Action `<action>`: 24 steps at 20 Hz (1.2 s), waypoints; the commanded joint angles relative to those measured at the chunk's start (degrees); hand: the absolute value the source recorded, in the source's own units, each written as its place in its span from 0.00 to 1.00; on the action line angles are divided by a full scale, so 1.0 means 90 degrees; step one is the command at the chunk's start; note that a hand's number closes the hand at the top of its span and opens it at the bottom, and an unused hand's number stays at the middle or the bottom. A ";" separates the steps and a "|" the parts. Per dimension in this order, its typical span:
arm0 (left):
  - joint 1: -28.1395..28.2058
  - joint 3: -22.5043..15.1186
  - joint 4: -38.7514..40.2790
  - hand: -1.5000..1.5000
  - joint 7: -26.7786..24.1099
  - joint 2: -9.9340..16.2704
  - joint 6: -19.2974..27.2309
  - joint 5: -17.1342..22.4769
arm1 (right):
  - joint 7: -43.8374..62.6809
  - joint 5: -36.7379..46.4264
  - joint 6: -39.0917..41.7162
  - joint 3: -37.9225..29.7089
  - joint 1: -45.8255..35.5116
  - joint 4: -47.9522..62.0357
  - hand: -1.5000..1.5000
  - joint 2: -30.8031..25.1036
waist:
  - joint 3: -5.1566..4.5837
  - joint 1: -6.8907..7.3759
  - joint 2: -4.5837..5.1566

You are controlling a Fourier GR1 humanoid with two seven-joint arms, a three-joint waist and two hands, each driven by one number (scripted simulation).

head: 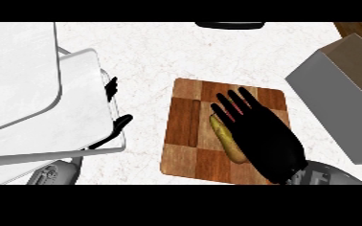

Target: Pick the bell pepper from the cutting board and place it in the cardboard box

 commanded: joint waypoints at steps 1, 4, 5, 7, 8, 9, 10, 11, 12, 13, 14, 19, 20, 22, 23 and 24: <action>-0.0656 0.0122 -0.0793 0.50 0.0220 0.0442 -0.0155 -0.0149 | 0.0182 0.0292 -0.0110 0.0140 -0.0056 0.0299 0.00 0.0339 | 0.0221 0.0030 -0.0104; -0.0763 0.0207 -0.0622 0.50 0.0270 0.0418 -0.0281 -0.0085 | 0.0001 0.0336 -0.0022 0.0090 -0.0344 0.0658 0.00 0.0424 | 0.0217 0.0047 -0.0074; -0.0419 0.0120 -0.0507 0.50 -0.0107 0.0426 -0.0252 -0.0245 | 0.0124 0.0459 -0.0061 0.0259 -0.0027 0.0438 0.00 0.0349 | 0.0215 -0.0021 -0.0092; -0.0800 0.0277 -0.0428 0.50 0.0161 0.0405 -0.0358 -0.0082 | 0.0203 0.0763 -0.0257 0.0429 -0.0177 0.0920 0.00 0.0633 | 0.0217 0.0005 -0.0066; -0.0744 0.0303 -0.0485 0.50 0.0037 0.0444 -0.0398 -0.0093 | 0.0139 0.0701 -0.0133 0.0280 -0.0322 0.0934 0.00 0.0571 | 0.0214 0.0013 -0.0074; -0.0968 0.0351 -0.0398 0.50 0.0259 0.0336 -0.0330 -0.0081 | 0.0098 0.0767 -0.0268 0.0392 -0.0155 0.0933 0.00 0.0557 | 0.0218 -0.0059 -0.0071; -0.0543 0.0257 -0.0894 0.50 0.0278 0.0571 -0.0498 -0.0097 | 0.0105 0.0731 -0.0195 0.0249 -0.0200 0.1036 0.00 0.0484 | 0.0224 0.0057 -0.0105; -0.0675 0.0513 -0.0672 0.50 0.0093 0.0685 -0.0598 0.0032 | -0.0044 0.0725 -0.0273 0.0163 -0.0190 0.0970 0.00 0.0302 | 0.0221 0.0005 -0.0095; -0.0813 0.0435 -0.0275 0.50 -0.0012 0.0458 -0.0534 -0.0084 | -0.0030 0.0952 -0.0396 0.0355 -0.0240 0.1175 0.00 0.0443 | 0.0215 -0.0044 -0.0061; -0.0821 0.0308 -0.0591 0.50 0.0300 0.0386 -0.0358 -0.0242 | -0.0143 0.0913 -0.0624 0.0210 -0.0240 0.1400 0.00 0.0470 | 0.0226 0.0005 -0.0066; -0.0824 0.0397 -0.0373 0.50 0.0109 0.0340 -0.0366 -0.0210 | -0.0076 0.0985 -0.0590 0.0351 -0.0134 0.1295 0.00 0.0527 | 0.0219 -0.0058 -0.0069; -0.0616 0.0304 -0.0582 0.50 0.0049 0.0384 -0.0520 -0.0319 | -0.0410 0.0930 -0.0815 0.0294 -0.0186 0.1926 0.00 0.0774 | 0.0221 0.0043 -0.0062; -0.0629 0.0415 -0.0522 0.50 -0.0010 0.0395 -0.0454 -0.0311 | -0.0506 0.0898 -0.0872 0.0276 -0.0079 0.1795 0.00 0.0672 | 0.0220 -0.0007 -0.0073; -0.0436 0.0478 -0.0513 0.50 -0.0159 0.0472 -0.0597 -0.0230 | -0.0448 0.1030 -0.0840 0.0414 0.0037 0.1733 0.00 0.0689 | 0.0216 -0.0029 -0.0094; -0.0543 0.0550 -0.0574 0.50 -0.0049 0.0530 -0.0667 -0.0166 | -0.0649 0.0776 -0.0636 0.0095 -0.0289 0.1950 0.00 0.0712 | 0.0216 0.0025 -0.0083; -0.0810 0.0574 -0.0619 0.50 0.0283 0.0422 -0.0636 -0.0108 | -0.0702 0.0991 -0.0976 0.0212 -0.0048 0.2060 0.00 0.0525 | 0.0224 -0.0037 -0.0082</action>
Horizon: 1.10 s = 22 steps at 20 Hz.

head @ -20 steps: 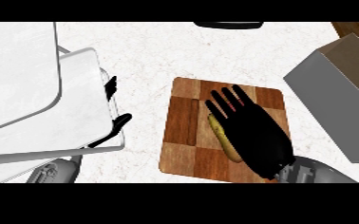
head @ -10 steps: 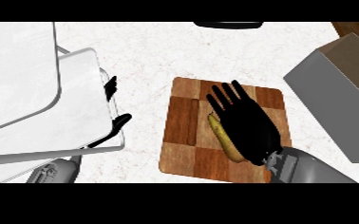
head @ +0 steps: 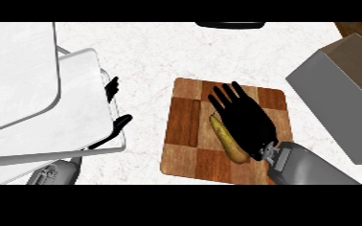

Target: Pick the bell pepper from the cutting board and place it in the cardboard box

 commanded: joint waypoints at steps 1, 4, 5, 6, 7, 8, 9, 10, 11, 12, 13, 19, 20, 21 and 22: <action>-0.0817 0.0478 -0.0363 0.50 0.0122 0.0692 -0.0455 0.0150 | -0.0130 0.0082 -0.0097 -0.0112 -0.0021 0.0244 0.00 -0.0047 | 0.0217 -0.0060 -0.0098; -0.0622 0.0276 -0.0568 0.50 0.0177 0.0462 -0.0221 -0.0106 | -0.0192 0.0121 0.0017 -0.0324 -0.0296 0.0585 0.00 -0.0066 | 0.0219 0.0019 -0.0099; -0.0557 0.0225 -0.0620 0.50 0.0251 0.0380 -0.0132 -0.0159 | -0.0198 0.0206 -0.0102 -0.0359 -0.0228 0.0447 0.00 -0.0199 | 0.0221 -0.0019 -0.0117; -0.0730 0.0295 -0.0583 0.50 0.0276 0.0489 -0.0281 -0.0094 | -0.0046 0.0538 -0.0557 0.0060 0.0060 0.0821 0.00 0.0147 | 0.0227 0.0014 -0.0088; -0.0827 0.0315 -0.0614 0.50 0.0379 0.0422 -0.0235 -0.0087 | -0.0129 0.0328 -0.0254 -0.0189 -0.0136 0.0665 0.00 0.0051 | 0.0222 -0.0028 -0.0109; -0.0558 0.0310 -0.0572 0.50 -0.0065 0.0463 -0.0270 -0.0149 | -0.0238 0.0343 -0.0411 -0.0207 -0.0130 0.0966 0.00 0.0099 | 0.0220 0.0037 -0.0089; -0.0739 0.0359 -0.0535 0.50 0.0298 0.0425 -0.0311 -0.0049 | -0.0340 0.0392 -0.0534 -0.0222 -0.0137 0.1067 0.00 0.0062 | 0.0223 0.0005 -0.0087; -0.0721 0.0293 -0.0627 0.50 0.0281 0.0336 -0.0149 -0.0190 | -0.0365 0.0324 -0.0586 -0.0295 -0.0078 0.1058 0.00 0.0072 | 0.0225 -0.0008 -0.0099; -0.0749 0.0334 -0.0803 0.50 0.0407 0.0496 -0.0363 -0.0076 | -0.0526 0.0226 -0.0546 -0.0334 -0.0107 0.1234 0.00 0.0052 | 0.0229 0.0045 -0.0100; -0.0816 0.0292 -0.0627 0.50 0.0364 0.0305 -0.0191 -0.0185 | -0.0588 0.0390 -0.0837 -0.0197 0.0007 0.1444 0.00 0.0104 | 0.0229 0.0015 -0.0078; -0.0676 0.0287 -0.0700 0.50 0.0341 0.0469 -0.0379 -0.0158 | -0.0698 0.0432 -0.1011 -0.0230 0.0045 0.1643 0.00 0.0022 | 0.0232 0.0053 -0.0078; -0.0723 0.0349 -0.0506 0.50 0.0167 0.0399 -0.0369 -0.0221 | -0.1512 0.0700 -0.1406 0.0101 -0.0261 0.1649 1.00 -0.0004 | 0.0227 0.0041 -0.0086; -0.0728 0.0420 -0.0498 0.50 0.0183 0.0428 -0.0422 -0.0150 | -0.1425 0.0795 -0.1530 0.0165 -0.0231 0.1659 1.00 0.0162 | 0.0225 0.0038 -0.0092; -0.0785 0.0401 -0.0592 0.50 0.0329 0.0388 -0.0398 -0.0154 | -0.1616 0.0817 -0.1761 0.0044 -0.0343 0.1699 1.00 0.0019 | 0.0231 0.0044 -0.0096; -0.0561 0.0260 -0.0359 0.50 -0.0045 0.0257 -0.0258 -0.0385 | -0.1594 0.0966 -0.1959 0.0161 -0.0294 0.1880 1.00 0.0193 | 0.0224 0.0040 -0.0076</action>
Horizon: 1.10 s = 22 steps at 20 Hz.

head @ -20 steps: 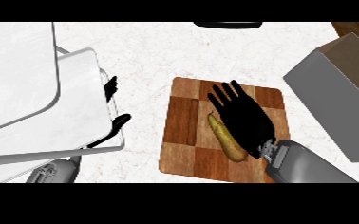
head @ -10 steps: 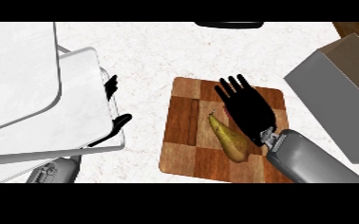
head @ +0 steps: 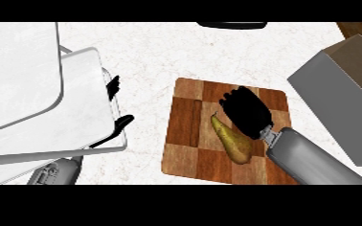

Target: Pick the bell pepper from the cutting board and place it in the cardboard box

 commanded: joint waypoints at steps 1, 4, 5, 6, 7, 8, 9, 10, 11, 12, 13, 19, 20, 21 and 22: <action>-0.0656 0.0347 -0.0505 0.50 0.0049 0.0627 -0.0205 -0.0062 | -0.0306 0.0285 -0.0556 0.0116 -0.0022 0.0017 1.00 -0.0030 | 0.0230 -0.0055 -0.0122; -0.0566 0.0220 -0.0642 0.50 0.0152 0.0435 -0.0157 -0.0115 | -0.0531 0.0367 -0.0976 0.0096 -0.0028 0.0175 1.00 0.0048 | 0.0232 -0.0037 -0.0123; -0.0545 0.0308 -0.0629 0.50 0.0099 0.0511 -0.0164 -0.0103 | -0.0495 0.0546 -0.1051 0.0258 0.0078 0.0083 1.00 0.0020 | 0.0230 -0.0059 -0.0135; -0.0704 0.0349 -0.0429 0.50 0.0065 0.0507 -0.0233 -0.0084 | -0.0567 0.0622 -0.1266 0.0288 0.0004 0.0274 1.00 0.0174 | 0.0229 -0.0056 -0.0102; -0.0479 0.0154 -0.0606 0.50 0.0134 0.0399 -0.0115 -0.0242 | -0.0565 0.0532 -0.1116 0.0184 -0.0153 -0.0202 1.00 0.0190 | 0.0228 -0.0073 -0.0155; -0.0786 0.0264 -0.0520 0.50 0.0274 0.0359 -0.0102 -0.0168 | -0.0341 0.0338 -0.1277 -0.0060 0.0002 0.0199 1.00 0.0486 | 0.0233 -0.0095 -0.0112; -0.0481 0.0169 -0.0539 0.50 0.0025 0.0362 -0.0117 -0.0246 | -0.0224 -0.0155 -0.1215 -0.0616 -0.0052 0.0302 1.00 0.0613 | 0.0234 -0.0061 -0.0108; -0.0458 0.0268 -0.0496 0.50 -0.0068 0.0401 -0.0174 -0.0144 | 0.0141 -0.0405 -0.1271 -0.0873 0.0194 0.0449 1.00 0.0891 | 0.0238 -0.0080 -0.0097; -0.0586 0.0209 -0.0538 0.50 0.0096 0.0337 -0.0140 -0.0179 | 0.0285 -0.0737 -0.1133 -0.1268 0.0065 0.0600 1.00 0.1044 | 0.0244 -0.0078 -0.0087; -0.0509 0.0406 -0.0402 0.50 -0.0133 0.0519 -0.0187 -0.0131 | 0.0532 -0.1013 -0.1167 -0.1484 0.0250 0.0513 1.00 0.1293 | 0.0239 -0.0131 -0.0093; -0.0449 0.0230 -0.0548 0.50 -0.0025 0.0301 -0.0062 -0.0207 | 0.0848 -0.1319 -0.1182 -0.1884 0.0189 0.0737 1.00 0.1620 | 0.0255 -0.0045 -0.0079; -0.0515 0.0332 -0.0356 0.50 -0.0107 0.0370 -0.0193 -0.0258 | 0.1234 -0.0665 -0.1450 -0.1998 -0.0571 0.0681 1.00 0.1683 | 0.0219 -0.0085 -0.0126; -0.0519 0.0452 -0.0253 0.50 -0.0189 0.0413 -0.0207 -0.0203 | 0.1126 -0.0803 -0.1260 -0.2169 -0.0538 0.0257 1.00 0.1337 | 0.0216 -0.0191 -0.0153; -0.0409 0.0449 -0.0453 0.50 -0.0058 0.0378 -0.0081 -0.0250 | 0.1351 -0.0746 -0.1179 -0.2145 -0.0527 0.0013 1.00 0.1403 | 0.0219 -0.0184 -0.0182; -0.0594 0.0356 -0.0564 0.50 0.0214 0.0366 -0.0173 -0.0250 | 0.1519 -0.0848 -0.1027 -0.2315 -0.0893 0.0029 1.00 0.1582 | 0.0222 -0.0152 -0.0183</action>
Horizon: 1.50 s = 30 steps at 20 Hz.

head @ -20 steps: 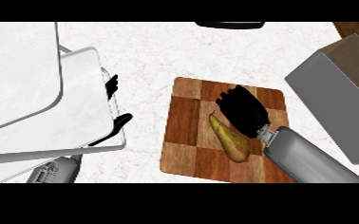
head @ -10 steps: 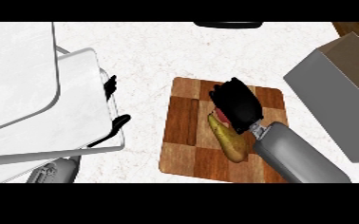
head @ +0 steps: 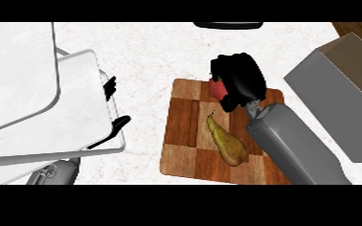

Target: Pick the bell pepper from the cutting board and place it in the cardboard box

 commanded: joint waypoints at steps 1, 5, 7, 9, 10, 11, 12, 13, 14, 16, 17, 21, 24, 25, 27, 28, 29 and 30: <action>-0.0652 0.0302 -0.0505 0.50 0.0202 0.0513 -0.0173 -0.0001 | 0.0496 -0.0152 0.0350 -0.0509 -0.0545 -0.0616 1.00 0.0010 | 0.0203 -0.0095 -0.0150; -0.0354 0.0149 -0.0663 0.50 0.0108 0.0369 -0.0039 -0.0169 | 0.1418 0.0051 -0.0236 -0.1267 -0.0541 -0.0789 1.00 0.0049 | 0.0213 -0.0096 -0.0160; -0.0273 0.0220 -0.0506 0.50 -0.0041 0.0441 -0.0140 -0.0109 | 0.1805 0.0005 -0.0307 -0.1720 -0.0587 -0.1017 1.00 -0.0044 | 0.0210 -0.0164 -0.0158; -0.0601 0.0224 -0.0498 0.50 0.0162 0.0348 -0.0095 -0.0124 | 0.2097 0.0158 -0.0531 -0.1961 -0.0630 -0.0939 1.00 -0.0036 | 0.0212 -0.0165 -0.0114; -0.0569 0.0344 -0.0550 0.50 0.0173 0.0432 -0.0065 -0.0104 | 0.2194 0.0195 -0.0476 -0.2146 -0.0692 -0.0950 1.00 -0.0212 | 0.0212 -0.0147 -0.0118; -0.0671 0.0347 -0.0555 0.50 0.0258 0.0409 -0.0155 -0.0039 | 0.2169 0.0151 -0.0473 -0.2245 -0.0541 -0.0943 1.00 -0.0311 | 0.0213 -0.0176 -0.0105; -0.0654 0.0403 -0.0443 0.50 0.0215 0.0537 -0.0293 -0.0028 | 0.2203 0.0104 -0.0424 -0.2430 -0.0557 -0.0982 1.00 -0.0457 | 0.0211 -0.0199 -0.0098; -0.0574 0.0491 -0.0590 0.50 0.0152 0.0582 -0.0340 0.0047 | 0.2072 0.0086 -0.0615 -0.2584 -0.0522 -0.0926 1.00 -0.0551 | 0.0213 -0.0126 -0.0089; -0.0357 0.0324 -0.0583 0.50 0.0057 0.0427 -0.0253 -0.0097 | 0.2110 -0.0093 -0.0437 -0.2897 -0.0583 -0.0955 1.00 -0.0767 | 0.0211 -0.0131 -0.0096; -0.0627 0.0446 -0.0693 0.50 0.0308 0.0553 -0.0336 -0.0038 | 0.2003 -0.0216 -0.0483 -0.3141 -0.0529 -0.0991 1.00 -0.0946 | 0.0218 -0.0143 -0.0098; -0.0398 0.0289 -0.0812 0.50 0.0212 0.0417 -0.0324 -0.0101 | 0.2096 -0.0111 -0.0579 -0.3238 -0.0581 -0.0715 1.00 -0.0952 | 0.0214 -0.0034 -0.0077; -0.0471 0.0285 -0.0569 0.50 0.0060 0.0362 -0.0336 -0.0175 | 0.1543 -0.0259 -0.0304 -0.3479 -0.0114 -0.0565 1.00 -0.1599 | 0.0211 -0.0137 -0.0070; -0.0552 0.0447 -0.0523 0.50 0.0077 0.0411 -0.0335 -0.0116 | 0.1333 -0.0602 0.0345 -0.3589 -0.0101 -0.0186 1.00 -0.1842 | 0.0208 -0.0100 -0.0064; -0.0345 0.0237 -0.0754 0.50 0.0070 0.0338 -0.0378 -0.0192 | 0.1198 -0.0745 0.0569 -0.3795 -0.0213 0.0200 1.00 -0.2093 | 0.0212 -0.0017 -0.0059; -0.0638 0.0379 -0.0590 0.50 0.0217 0.0307 -0.0319 -0.0139 | 0.1044 -0.1122 0.0893 -0.3902 0.0100 0.0480 1.00 -0.2013 | 0.0217 -0.0098 -0.0050; -0.0453 0.0295 -0.0730 0.50 0.0181 0.0271 -0.0275 -0.0211 | 0.0909 -0.1200 0.0960 -0.3974 0.0334 0.0687 1.00 -0.2070 | 0.0222 -0.0071 -0.0054; -0.0451 0.0425 -0.0822 0.50 0.0231 0.0470 -0.0403 -0.0124 | 0.0782 -0.1438 0.1372 -0.4135 0.0097 0.0853 1.00 -0.2323 | 0.0221 -0.0003 -0.0066; -0.0512 0.0418 -0.0694 0.50 0.0090 0.0426 -0.0442 -0.0125 | 0.0837 -0.1407 0.1500 -0.4063 -0.0009 0.1035 1.00 -0.2282 | 0.0212 0.0033 -0.0042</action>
